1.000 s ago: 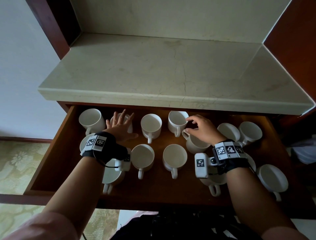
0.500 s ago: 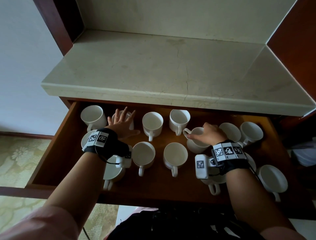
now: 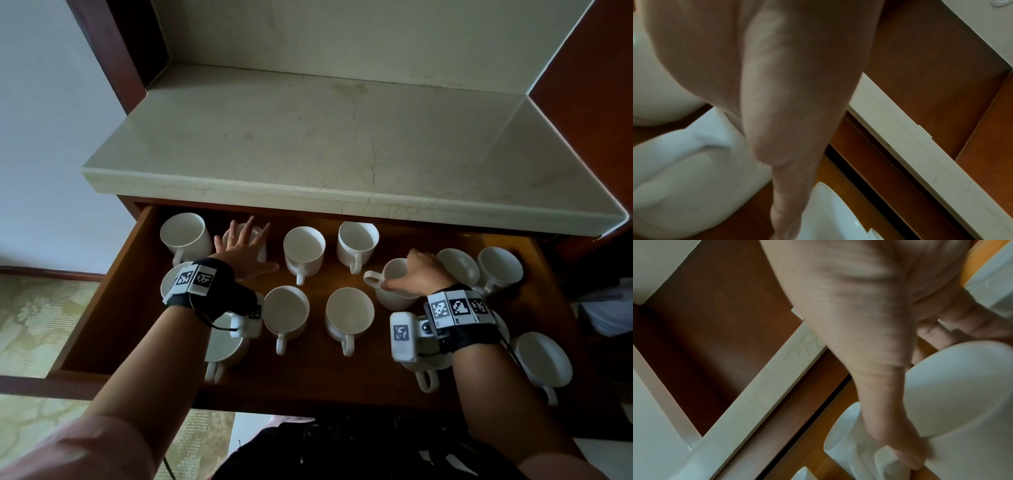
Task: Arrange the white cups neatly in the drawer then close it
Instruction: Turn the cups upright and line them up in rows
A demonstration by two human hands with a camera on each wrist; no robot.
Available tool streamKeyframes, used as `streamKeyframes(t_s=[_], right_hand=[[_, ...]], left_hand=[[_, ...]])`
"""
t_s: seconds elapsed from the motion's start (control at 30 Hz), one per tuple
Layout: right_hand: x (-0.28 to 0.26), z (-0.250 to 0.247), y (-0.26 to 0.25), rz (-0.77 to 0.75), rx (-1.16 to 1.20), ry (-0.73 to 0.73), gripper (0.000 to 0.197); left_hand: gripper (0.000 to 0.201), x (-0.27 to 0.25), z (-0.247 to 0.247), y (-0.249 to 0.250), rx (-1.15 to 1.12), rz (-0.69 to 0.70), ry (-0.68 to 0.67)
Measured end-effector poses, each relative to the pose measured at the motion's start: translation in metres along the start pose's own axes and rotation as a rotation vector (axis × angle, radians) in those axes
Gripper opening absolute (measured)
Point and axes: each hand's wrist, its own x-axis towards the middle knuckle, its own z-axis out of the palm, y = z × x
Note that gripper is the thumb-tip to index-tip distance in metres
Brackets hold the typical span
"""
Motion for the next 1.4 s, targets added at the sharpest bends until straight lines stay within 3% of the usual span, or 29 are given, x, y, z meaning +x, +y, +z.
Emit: streamKeyframes(t_s=[0.13, 0.3, 0.43, 0.7, 0.97, 1.4], right_hand=[[0.002, -0.001, 0.007, -0.045, 0.016, -0.049, 0.079], [0.006, -0.005, 0.014, -0.184, 0.102, -0.132, 0.090], [0.008, 0.000, 0.010, -0.094, 0.167, -0.075, 0.096], [0.011, 0.009, 0.004, 0.073, 0.058, 0.028, 0.103], [0.012, 0.002, 0.010, -0.020, 0.115, 0.013, 0.087], [0.010, 0.000, 0.017, -0.114, 0.153, -0.013, 0.090]], left_hand=[[0.093, 0.000, 0.001, 0.000, -0.002, 0.000, 0.001], [0.094, 0.000, 0.001, 0.000, 0.000, -0.005, 0.006], [0.094, 0.001, 0.001, 0.000, 0.000, -0.004, 0.008], [0.094, 0.002, 0.002, -0.001, 0.002, -0.004, 0.004], [0.093, 0.000, 0.000, 0.001, 0.000, -0.003, -0.008], [0.093, 0.001, 0.000, 0.000, 0.007, -0.007, -0.004]])
